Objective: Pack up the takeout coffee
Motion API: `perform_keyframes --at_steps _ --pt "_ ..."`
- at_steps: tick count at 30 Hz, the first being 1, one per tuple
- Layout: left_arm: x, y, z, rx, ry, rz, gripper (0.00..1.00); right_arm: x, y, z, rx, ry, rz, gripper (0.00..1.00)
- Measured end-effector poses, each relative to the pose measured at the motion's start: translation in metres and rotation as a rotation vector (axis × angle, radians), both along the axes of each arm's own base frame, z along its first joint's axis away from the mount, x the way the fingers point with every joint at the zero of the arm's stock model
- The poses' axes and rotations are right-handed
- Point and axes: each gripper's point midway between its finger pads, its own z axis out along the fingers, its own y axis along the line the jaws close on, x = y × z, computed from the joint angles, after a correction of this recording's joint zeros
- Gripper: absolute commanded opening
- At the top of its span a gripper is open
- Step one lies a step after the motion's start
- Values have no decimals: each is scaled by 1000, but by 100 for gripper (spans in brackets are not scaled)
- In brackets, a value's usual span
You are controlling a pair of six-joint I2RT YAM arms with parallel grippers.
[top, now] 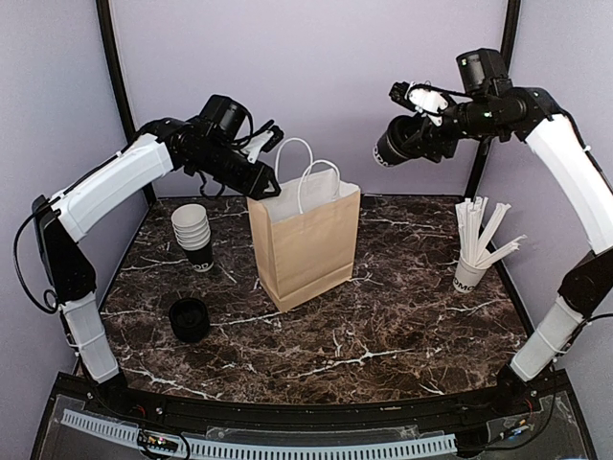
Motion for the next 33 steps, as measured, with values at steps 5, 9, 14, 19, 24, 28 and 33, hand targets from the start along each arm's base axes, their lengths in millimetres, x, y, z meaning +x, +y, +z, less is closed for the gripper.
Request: perform_keyframes --at_steps 5,9,14,19,24,28,33 --pt "-4 -7 5 -16 -5 -62 11 0 20 34 139 -28 59 52" --pt "-9 -12 5 -29 1 -99 2 -11 35 35 199 16 135 48" --pt "-14 -18 5 -35 1 -139 0 -31 55 28 216 70 234 47" --pt "-27 -32 6 -30 -11 -202 0 -59 76 11 171 134 342 46" --pt "-44 -50 7 -17 -46 -296 0 -81 87 -3 107 161 421 45" --pt "-55 -63 12 -17 -90 -375 0 -93 91 -22 50 204 457 41" --pt "-65 -74 19 -19 -137 -438 0 -111 94 -48 -35 248 495 39"
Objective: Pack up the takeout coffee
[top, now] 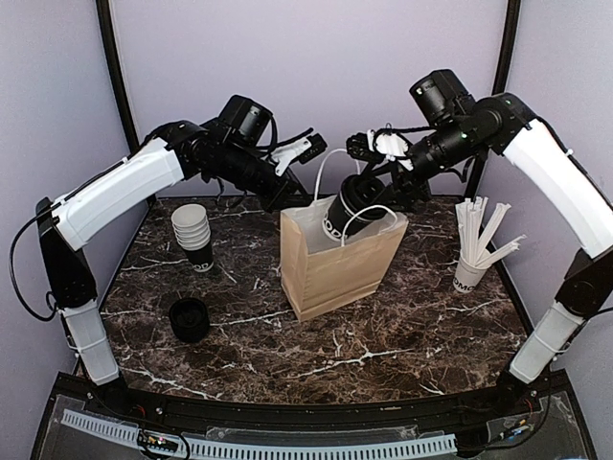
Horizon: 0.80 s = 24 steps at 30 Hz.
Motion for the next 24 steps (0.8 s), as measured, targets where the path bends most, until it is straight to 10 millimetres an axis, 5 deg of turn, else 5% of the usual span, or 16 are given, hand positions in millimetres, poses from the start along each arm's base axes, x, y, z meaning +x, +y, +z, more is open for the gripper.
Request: perform_keyframes --at_steps 10,18,24 --pt "-27 -19 7 11 -59 -76 0 -31 2 -13 -67 13 56 39" --pt "-58 -34 18 -36 -11 -111 0 -84 -5 -44 -186 -26 116 39" --pt "-79 -37 30 -89 47 -103 0 -104 -22 -74 -278 -138 102 38"
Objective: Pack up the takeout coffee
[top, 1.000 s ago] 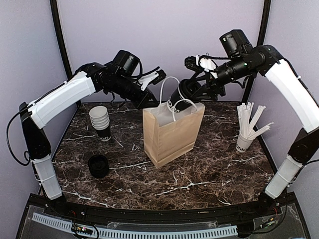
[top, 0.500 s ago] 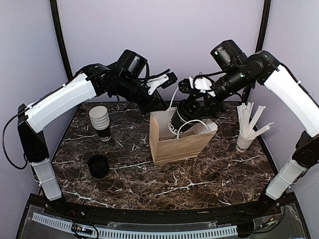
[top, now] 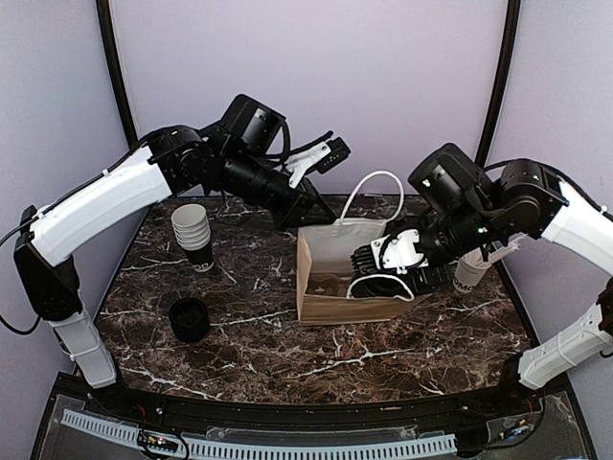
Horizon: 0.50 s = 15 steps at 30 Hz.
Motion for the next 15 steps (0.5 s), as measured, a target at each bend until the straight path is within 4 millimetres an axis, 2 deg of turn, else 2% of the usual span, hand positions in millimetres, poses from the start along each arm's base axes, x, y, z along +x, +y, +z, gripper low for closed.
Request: perform_keyframes --at_steps 2,6,8,9,11,15 --pt "-12 -3 -1 -9 23 -8 0 -2 -4 -8 -19 -29 -13 38" --pt "-29 -10 -8 -9 69 -23 9 0 -12 -17 -42 -64 -39 37" --pt "-36 -12 -14 -5 92 -31 24 2 -15 -17 -49 -80 -50 37" --pt "-38 -14 -16 -3 99 -39 36 2 -16 -17 -49 -84 -52 36" --pt "-43 -16 -19 -10 124 -50 48 3 -17 -17 -47 -99 -56 35" --pt "-50 -20 -18 -31 161 -78 60 4 -25 -21 -58 -131 -63 35"
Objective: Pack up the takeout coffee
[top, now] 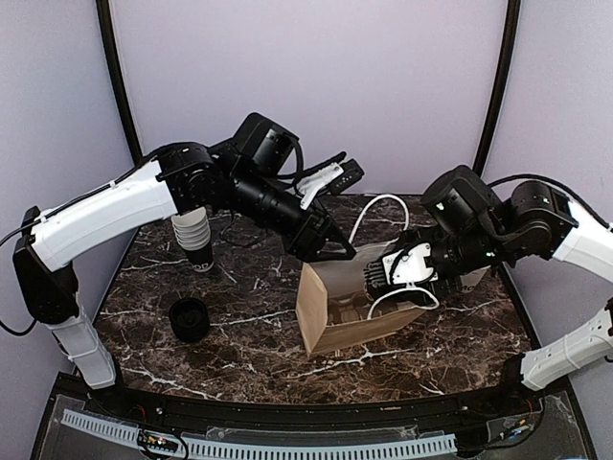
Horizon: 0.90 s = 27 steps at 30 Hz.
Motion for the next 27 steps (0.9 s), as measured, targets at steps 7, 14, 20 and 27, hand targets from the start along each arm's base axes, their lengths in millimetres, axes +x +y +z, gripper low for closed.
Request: perform_keyframes --at_steps 7,14,20,27 --pt "-7 3 17 -61 -23 -28 71 -4 -12 0 -11 -33 10 35" --pt "38 41 43 -191 -102 155 73 -10 -15 -7 -32 -44 38 34" --pt "116 59 -31 -140 7 384 73 -22 -16 -34 -113 -54 121 34" --pt "121 37 -97 -52 132 379 73 -22 -15 -38 -136 -82 175 34"
